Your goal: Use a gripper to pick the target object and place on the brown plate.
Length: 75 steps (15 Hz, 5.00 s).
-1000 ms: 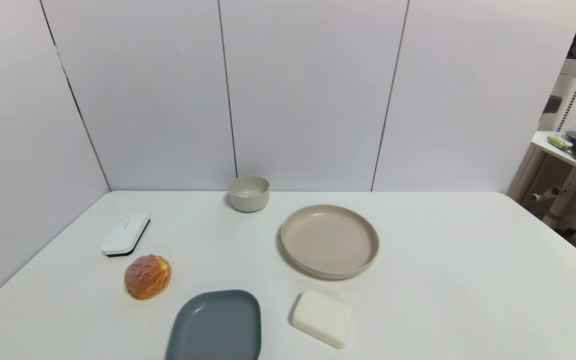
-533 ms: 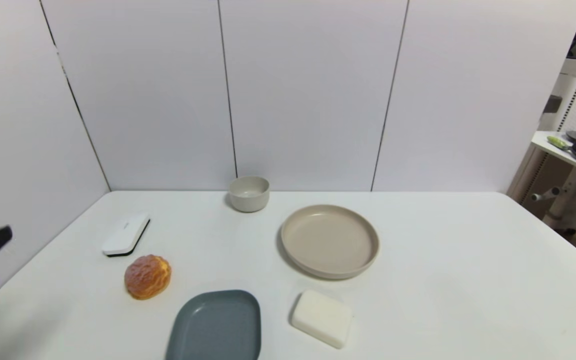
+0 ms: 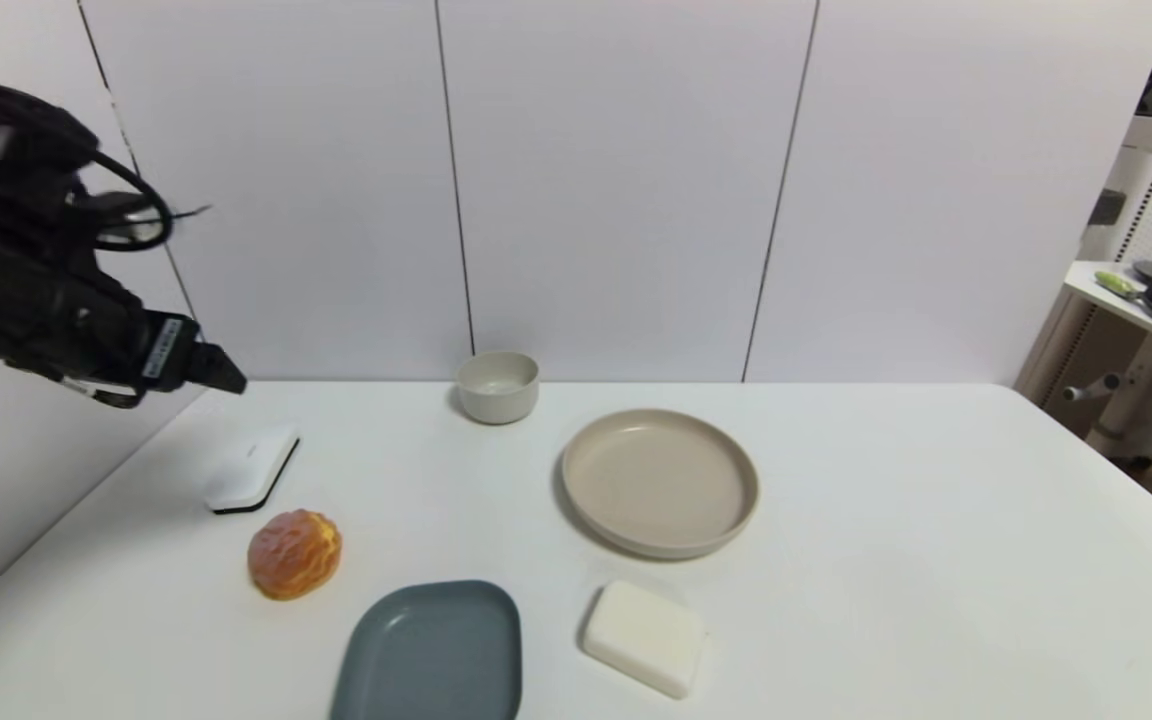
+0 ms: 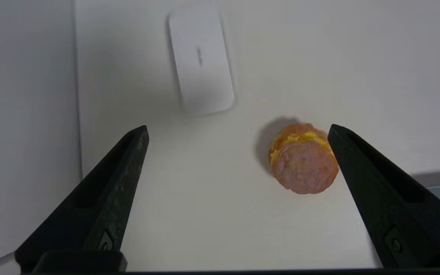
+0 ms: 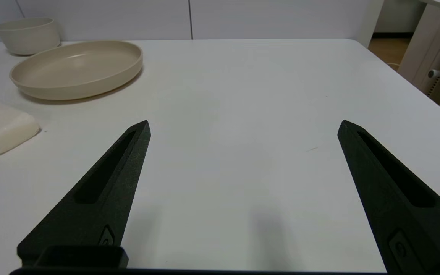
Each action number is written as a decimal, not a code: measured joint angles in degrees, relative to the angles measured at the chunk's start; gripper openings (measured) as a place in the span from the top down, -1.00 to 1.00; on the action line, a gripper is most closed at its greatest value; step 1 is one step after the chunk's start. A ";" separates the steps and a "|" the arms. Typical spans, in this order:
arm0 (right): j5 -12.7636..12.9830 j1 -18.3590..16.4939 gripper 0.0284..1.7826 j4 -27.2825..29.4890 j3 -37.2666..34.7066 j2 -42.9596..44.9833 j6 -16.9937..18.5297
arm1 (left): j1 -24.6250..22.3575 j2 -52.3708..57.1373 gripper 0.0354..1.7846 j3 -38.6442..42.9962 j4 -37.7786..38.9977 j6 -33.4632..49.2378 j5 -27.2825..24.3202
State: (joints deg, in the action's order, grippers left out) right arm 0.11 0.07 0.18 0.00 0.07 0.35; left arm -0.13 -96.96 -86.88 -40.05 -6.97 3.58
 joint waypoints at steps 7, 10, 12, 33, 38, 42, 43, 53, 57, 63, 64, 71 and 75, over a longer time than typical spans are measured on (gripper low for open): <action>-0.01 -0.02 -0.90 0.00 0.00 0.00 0.00 | -1.54 -20.93 -0.89 -10.96 -3.22 0.15 0.16; -0.01 0.00 -0.90 0.00 0.00 0.00 -0.02 | -3.30 -25.20 -0.89 -13.01 -3.15 0.23 0.33; -0.01 -0.02 -0.90 0.00 0.00 0.00 -0.02 | -4.00 -26.90 -0.89 -13.36 -3.01 0.39 0.43; -0.01 -0.05 -0.90 0.00 0.00 0.00 0.00 | -5.53 -33.50 -0.13 -16.09 -2.97 1.80 0.07; -0.01 -0.02 -0.90 0.00 0.00 0.00 -0.02 | -2.21 -28.87 -0.12 -15.81 -3.50 1.55 -2.40; -0.01 -0.05 -0.90 -0.02 0.00 0.00 -0.02 | 8.42 -22.69 -0.12 -16.51 -3.08 1.55 -8.12; -0.01 -0.05 -0.90 0.00 0.00 0.00 -0.02 | 12.51 -21.44 -0.12 -16.79 -3.01 1.57 -8.55; -0.01 0.00 -0.90 -0.02 0.00 0.00 0.00 | 39.61 -28.95 -0.12 -23.32 12.26 1.38 -8.75; -0.04 -0.05 -0.90 0.00 0.00 0.00 -0.02 | 40.56 -35.56 -0.12 -25.25 18.91 1.30 -8.75; -0.01 0.00 -0.90 0.00 0.00 0.00 -0.02 | 40.59 -37.62 -0.49 -25.30 18.75 1.24 -8.79; -0.01 0.00 -0.90 0.00 0.00 0.00 -0.02 | 40.57 -37.41 -0.54 -25.27 18.88 1.22 -8.81; -0.01 0.00 -0.90 0.00 0.00 0.00 0.00 | 40.56 -15.21 -0.76 -12.24 19.38 1.11 -8.66; -0.01 -0.02 -0.90 0.00 0.00 0.00 0.00 | 38.00 13.64 -0.82 20.07 27.23 1.05 -7.46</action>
State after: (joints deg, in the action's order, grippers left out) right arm 0.10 0.05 0.18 0.00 0.07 0.35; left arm 37.86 -83.32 -66.82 -12.81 -5.92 -3.88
